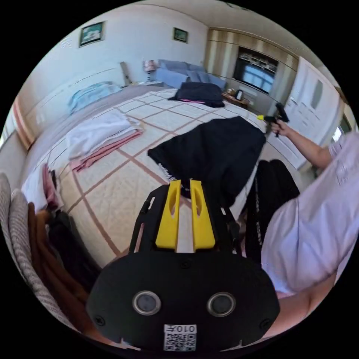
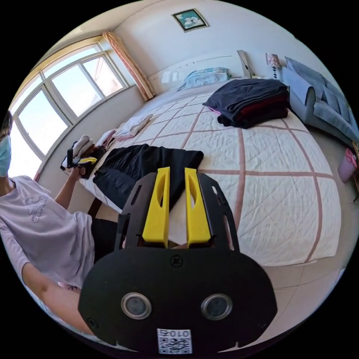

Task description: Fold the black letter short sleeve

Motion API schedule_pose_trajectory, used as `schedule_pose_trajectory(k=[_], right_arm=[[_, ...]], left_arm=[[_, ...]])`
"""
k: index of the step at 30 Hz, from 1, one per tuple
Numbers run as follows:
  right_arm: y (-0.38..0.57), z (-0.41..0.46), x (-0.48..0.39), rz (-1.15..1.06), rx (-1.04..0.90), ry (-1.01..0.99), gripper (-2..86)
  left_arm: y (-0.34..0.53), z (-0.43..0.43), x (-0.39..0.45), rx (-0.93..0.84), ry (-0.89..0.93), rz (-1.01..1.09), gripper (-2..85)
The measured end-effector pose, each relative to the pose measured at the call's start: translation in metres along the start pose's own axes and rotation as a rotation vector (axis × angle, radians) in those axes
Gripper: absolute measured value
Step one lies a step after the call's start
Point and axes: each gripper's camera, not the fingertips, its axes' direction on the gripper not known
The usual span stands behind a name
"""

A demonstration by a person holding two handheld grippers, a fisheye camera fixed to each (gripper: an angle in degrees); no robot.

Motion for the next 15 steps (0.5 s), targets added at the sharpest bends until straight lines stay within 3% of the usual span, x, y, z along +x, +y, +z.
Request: schedule_pose_trajectory(k=[4,7,9,15], right_arm=[[-0.043,0.051,0.014,0.139,-0.077,0.039,12.5],[-0.056,0.083,0.025,0.242,-0.131,-0.008,13.6],[-0.058,0.094,0.027,0.282,-0.137,0.005,13.0],[-0.057,0.114,0.003,0.266,-0.143,0.019,11.9]], left_arm=[[-0.038,0.007,-0.038,0.117,-0.044,-0.228,8.3],[-0.068,0.042,-0.063,0.008,-0.014,-0.309,10.1],[-0.078,0.071,-0.081,-0.091,0.107,-0.35,10.2],[-0.085,0.096,-0.087,-0.113,0.186,-0.318,6.1]])
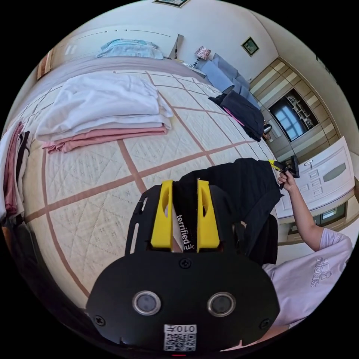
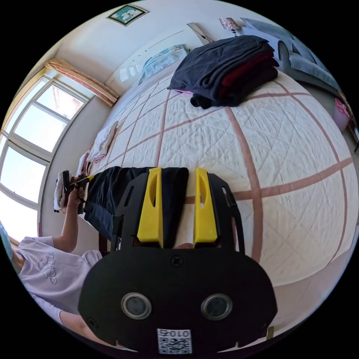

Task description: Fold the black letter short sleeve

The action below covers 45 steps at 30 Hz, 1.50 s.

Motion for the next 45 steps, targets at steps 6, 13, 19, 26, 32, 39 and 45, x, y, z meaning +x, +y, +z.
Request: schedule_pose_trajectory(k=[6,13,19,26,32,39,45], right_arm=[[0.01,0.023,-0.033,-0.027,0.016,0.048,4.5],[0.023,0.059,-0.039,0.039,0.018,0.091,4.2],[0.063,0.046,-0.108,0.012,0.131,0.176,6.2],[0.134,0.122,-0.248,-0.248,0.004,0.24,5.5],[0.163,0.153,-0.291,-0.088,-0.009,0.283,8.9],[0.23,0.227,-0.547,-0.577,0.141,0.259,17.0],[0.287,0.336,-0.682,-1.013,0.02,0.3,19.2]], left_arm=[[0.0,-0.006,-0.007,0.038,-0.008,0.038,1.8],[0.009,0.003,-0.04,0.071,0.05,-0.039,1.5],[0.024,-0.037,-0.033,0.142,0.011,-0.1,3.5],[0.077,-0.047,0.031,-0.026,-0.133,0.042,3.5],[0.092,-0.026,0.024,-0.021,-0.083,0.025,1.9],[0.11,-0.063,0.023,0.044,-0.102,0.005,5.0],[0.107,-0.058,0.029,0.031,-0.069,0.032,7.5]])
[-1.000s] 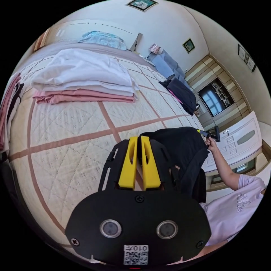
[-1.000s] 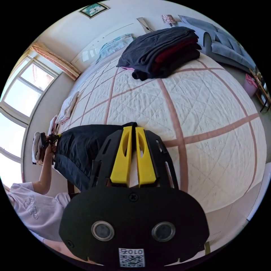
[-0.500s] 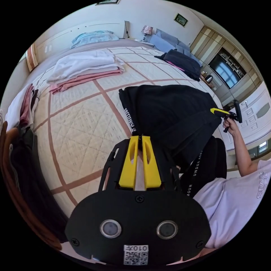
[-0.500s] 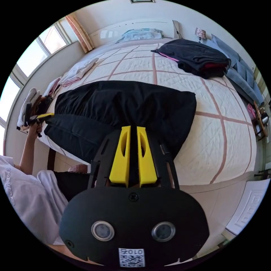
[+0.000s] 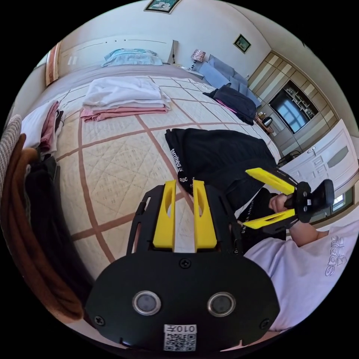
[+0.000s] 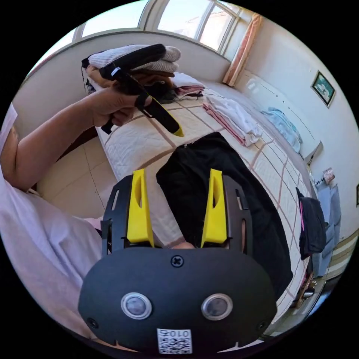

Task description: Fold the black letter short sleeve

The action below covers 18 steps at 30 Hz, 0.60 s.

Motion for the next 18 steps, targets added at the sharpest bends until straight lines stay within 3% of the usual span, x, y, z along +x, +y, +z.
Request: schedule_pose_trajectory(k=[5,9,13,18], right_arm=[[-0.012,0.044,-0.046,-0.138,-0.137,0.108,14.7],[-0.002,0.031,-0.04,0.023,-0.084,0.075,6.2],[0.02,0.006,-0.019,0.182,0.03,-0.077,5.4],[0.044,-0.008,-0.024,0.212,0.099,-0.071,5.2]], left_arm=[[0.0,0.002,-0.007,-0.018,0.03,-0.03,10.4],[-0.007,0.007,-0.011,-0.027,0.067,-0.056,13.2],[-0.018,0.016,-0.012,-0.037,0.156,-0.086,14.9],[-0.027,0.036,-0.026,0.062,0.525,-0.208,15.2]])
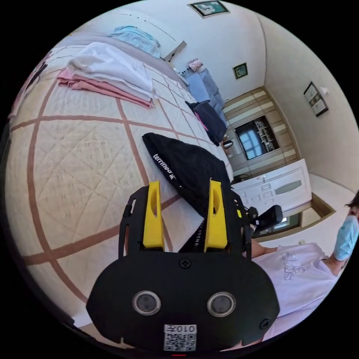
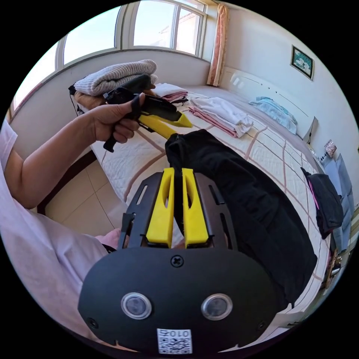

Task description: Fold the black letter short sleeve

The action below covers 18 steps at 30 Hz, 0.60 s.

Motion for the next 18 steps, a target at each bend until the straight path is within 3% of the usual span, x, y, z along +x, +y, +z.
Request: schedule_pose_trajectory(k=[7,10,18], right_arm=[[0.026,-0.019,0.009,0.015,0.039,0.003,5.2],[0.041,-0.034,0.022,0.058,0.067,-0.004,5.1],[0.098,-0.126,0.113,0.347,0.31,-0.085,5.3]], left_arm=[[-0.02,0.031,-0.001,-0.03,-0.038,-0.041,10.0],[-0.024,0.035,0.022,0.044,-0.137,0.005,4.6],[-0.09,0.086,0.184,-0.031,-0.341,0.333,0.6]])
